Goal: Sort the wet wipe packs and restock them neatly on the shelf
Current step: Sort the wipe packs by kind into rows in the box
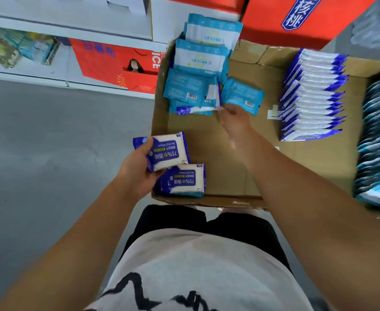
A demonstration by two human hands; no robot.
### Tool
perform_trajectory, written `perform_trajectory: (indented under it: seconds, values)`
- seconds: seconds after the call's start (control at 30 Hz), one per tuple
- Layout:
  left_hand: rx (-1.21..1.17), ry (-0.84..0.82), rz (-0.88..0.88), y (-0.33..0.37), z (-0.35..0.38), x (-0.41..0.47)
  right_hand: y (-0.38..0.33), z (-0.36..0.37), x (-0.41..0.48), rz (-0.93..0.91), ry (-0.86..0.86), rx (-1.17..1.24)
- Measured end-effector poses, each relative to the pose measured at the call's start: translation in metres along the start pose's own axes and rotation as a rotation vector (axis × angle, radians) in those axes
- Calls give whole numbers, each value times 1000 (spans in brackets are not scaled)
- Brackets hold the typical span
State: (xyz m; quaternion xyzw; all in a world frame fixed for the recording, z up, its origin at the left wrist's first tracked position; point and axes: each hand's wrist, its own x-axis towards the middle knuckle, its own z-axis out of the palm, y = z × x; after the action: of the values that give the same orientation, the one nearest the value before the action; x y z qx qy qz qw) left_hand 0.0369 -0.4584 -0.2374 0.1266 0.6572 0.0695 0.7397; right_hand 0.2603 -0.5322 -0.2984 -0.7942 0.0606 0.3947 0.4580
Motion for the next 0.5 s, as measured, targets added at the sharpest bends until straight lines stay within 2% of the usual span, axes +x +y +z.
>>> perform_trajectory:
  seconds: [0.1,0.2,0.4,0.5]
  values:
    - [31,37,6,0,-11,0,-5,17,28,-22,8,-86]
    - [96,41,44,-4,-20,-2,-7,25,37,58,-13,-83]
    - [134,44,69,-11,-30,3,4,19,17,167,-48,235]
    - [93,-6,97,-15,-32,6,11,0,-8,199,-78,407]
